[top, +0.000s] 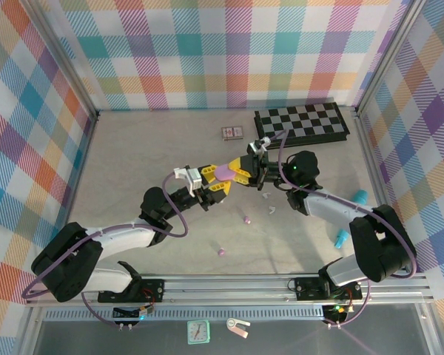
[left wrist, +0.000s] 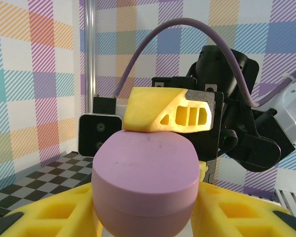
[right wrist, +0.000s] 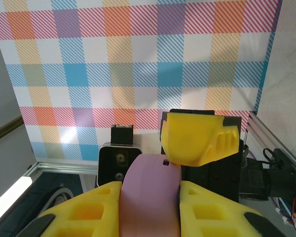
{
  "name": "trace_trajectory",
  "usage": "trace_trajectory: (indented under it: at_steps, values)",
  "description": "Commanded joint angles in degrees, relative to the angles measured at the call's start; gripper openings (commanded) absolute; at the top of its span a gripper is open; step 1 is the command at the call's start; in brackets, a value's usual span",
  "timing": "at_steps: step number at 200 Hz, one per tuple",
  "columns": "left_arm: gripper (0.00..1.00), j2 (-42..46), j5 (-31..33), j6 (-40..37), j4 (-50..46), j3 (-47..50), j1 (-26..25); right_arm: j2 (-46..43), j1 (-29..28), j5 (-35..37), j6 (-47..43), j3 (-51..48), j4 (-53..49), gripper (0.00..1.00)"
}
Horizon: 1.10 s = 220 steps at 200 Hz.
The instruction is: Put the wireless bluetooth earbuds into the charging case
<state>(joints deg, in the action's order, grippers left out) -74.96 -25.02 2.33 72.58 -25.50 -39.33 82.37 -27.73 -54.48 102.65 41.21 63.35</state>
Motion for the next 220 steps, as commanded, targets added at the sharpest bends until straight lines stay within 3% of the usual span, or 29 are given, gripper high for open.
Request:
trace_trajectory:
  at_steps: [1, 48, 90, 110, 129, 171, 195, 220]
  values:
    - [0.46, -0.29, -3.31, 0.84, 4.22, -2.46, -0.03, -0.72, 0.22, 0.89, -1.33, -0.73, 0.37, 0.03]
    - [0.48, -0.69, -3.68, 1.11, 4.15, -2.80, -0.01, -0.63, 0.22, 0.95, -1.88, -0.77, -0.25, 0.03]
    - [0.42, -1.11, -4.26, 1.19, 4.15, -2.68, -0.04, -0.63, 0.22, 1.14, -1.48, -0.61, 0.27, 0.02]
    - [0.53, -1.35, -4.26, 1.10, 4.17, -2.71, -0.04, -0.80, 0.22, 1.25, -1.05, -0.13, 0.74, 0.02]
    - [0.55, -1.51, -4.13, 0.92, 4.16, -2.63, -0.03, -1.00, 0.22, 1.32, -0.94, 0.12, 0.72, 0.02]
    - [0.44, -1.83, -4.77, 0.83, 4.22, -2.80, -0.04, -0.98, 0.22, 1.53, -0.83, -0.03, 0.52, 0.02]
    - [0.53, -2.16, -4.56, 0.60, 4.21, -2.77, -0.04, -0.81, 0.22, 1.66, 0.15, 0.19, 1.60, 0.02]
    - [0.54, -2.48, -4.64, 0.09, 4.16, -2.85, -0.04, -1.00, 0.28, 1.58, 0.58, 0.53, 1.43, 0.02]
